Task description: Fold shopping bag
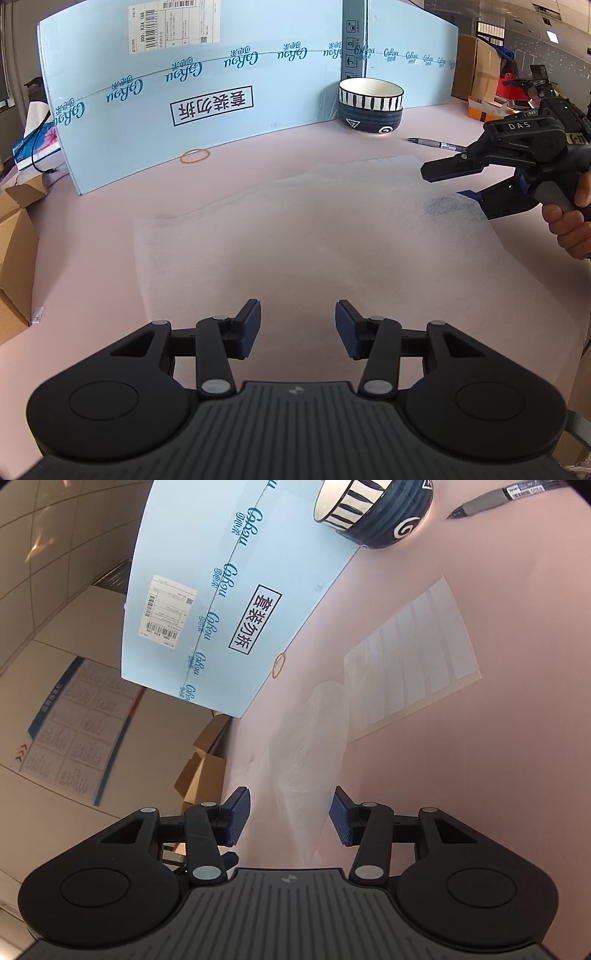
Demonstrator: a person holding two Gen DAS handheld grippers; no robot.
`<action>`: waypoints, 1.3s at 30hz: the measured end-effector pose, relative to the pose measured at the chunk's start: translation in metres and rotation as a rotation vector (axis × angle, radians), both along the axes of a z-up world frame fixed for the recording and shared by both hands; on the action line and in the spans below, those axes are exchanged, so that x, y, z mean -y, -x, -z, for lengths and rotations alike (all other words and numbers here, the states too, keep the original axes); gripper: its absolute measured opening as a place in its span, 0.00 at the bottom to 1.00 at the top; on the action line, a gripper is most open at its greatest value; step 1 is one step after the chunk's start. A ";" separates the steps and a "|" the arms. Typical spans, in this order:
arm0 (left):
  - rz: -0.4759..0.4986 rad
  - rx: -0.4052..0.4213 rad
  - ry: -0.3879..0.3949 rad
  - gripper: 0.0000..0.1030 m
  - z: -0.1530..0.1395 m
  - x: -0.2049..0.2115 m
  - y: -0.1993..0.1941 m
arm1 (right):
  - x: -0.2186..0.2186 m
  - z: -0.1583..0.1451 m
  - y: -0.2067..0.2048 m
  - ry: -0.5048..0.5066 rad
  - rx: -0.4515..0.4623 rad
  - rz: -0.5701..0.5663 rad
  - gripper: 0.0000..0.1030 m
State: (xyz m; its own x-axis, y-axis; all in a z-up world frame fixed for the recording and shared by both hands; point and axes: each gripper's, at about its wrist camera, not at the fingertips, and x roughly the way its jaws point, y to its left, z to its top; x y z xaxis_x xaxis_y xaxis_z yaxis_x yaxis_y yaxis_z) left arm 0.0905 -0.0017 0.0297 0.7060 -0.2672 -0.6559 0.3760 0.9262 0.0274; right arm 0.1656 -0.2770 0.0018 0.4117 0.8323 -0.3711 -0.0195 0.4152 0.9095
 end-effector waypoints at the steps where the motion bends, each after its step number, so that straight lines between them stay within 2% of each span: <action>1: 0.023 0.013 0.003 0.42 -0.005 0.007 -0.008 | -0.001 0.002 -0.003 -0.023 -0.023 -0.001 0.43; 5: 0.092 0.036 0.024 0.43 -0.010 0.033 -0.042 | -0.004 -0.002 -0.011 -0.004 0.000 0.012 0.43; 9: 0.066 -0.047 0.048 0.43 0.004 0.038 -0.085 | -0.005 -0.004 -0.020 0.023 0.021 0.025 0.39; 13: 0.060 -0.068 0.032 0.42 0.016 0.037 -0.094 | -0.006 -0.009 -0.030 0.073 0.068 0.026 0.19; 18: 0.080 -0.029 -0.026 0.42 0.023 0.041 -0.087 | -0.014 -0.017 -0.037 0.158 0.164 0.014 0.06; 19: 0.081 -0.030 -0.027 0.42 0.023 0.041 -0.087 | -0.016 -0.020 -0.037 0.178 0.186 0.020 0.05; 24: 0.058 -0.028 -0.022 0.43 0.021 0.034 -0.083 | -0.013 -0.052 -0.012 0.244 0.451 0.089 0.03; 26: 0.043 -0.020 -0.032 0.43 0.021 0.033 -0.080 | -0.013 -0.061 -0.006 0.267 0.504 0.089 0.03; 27: 0.040 -0.014 -0.037 0.43 0.020 0.033 -0.079 | -0.014 -0.064 -0.007 0.282 0.498 0.061 0.03; 28: 0.036 -0.008 -0.041 0.44 0.020 0.033 -0.078 | -0.015 -0.064 -0.010 0.303 0.477 0.046 0.07; 30: 0.044 -0.005 -0.041 0.44 0.019 0.033 -0.075 | -0.013 -0.054 -0.023 0.346 0.379 0.007 0.49; 31: 0.045 -0.008 -0.039 0.45 0.018 0.032 -0.074 | -0.011 -0.048 -0.030 0.367 0.329 -0.013 0.76; 34: 0.049 -0.019 -0.045 0.46 0.015 0.028 -0.073 | -0.002 -0.032 -0.046 0.377 0.252 -0.002 0.76; 37: 0.047 -0.022 -0.015 0.51 0.000 0.016 -0.080 | 0.011 -0.018 -0.062 0.300 0.165 -0.008 0.66; 38: 0.055 -0.020 0.033 0.53 -0.008 0.009 -0.086 | 0.014 -0.014 -0.065 0.248 0.126 -0.022 0.61; 39: 0.073 -0.026 0.107 0.60 -0.016 0.001 -0.095 | 0.014 -0.012 -0.064 0.227 0.108 -0.031 0.57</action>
State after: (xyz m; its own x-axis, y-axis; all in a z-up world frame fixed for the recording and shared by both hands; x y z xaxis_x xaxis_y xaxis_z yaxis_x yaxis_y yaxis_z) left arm 0.1857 -0.0032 0.0453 0.6651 -0.3870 -0.6387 0.4422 0.8933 -0.0807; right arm 0.2299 -0.2910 0.0137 0.4346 0.7457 -0.5051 -0.1271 0.6059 0.7853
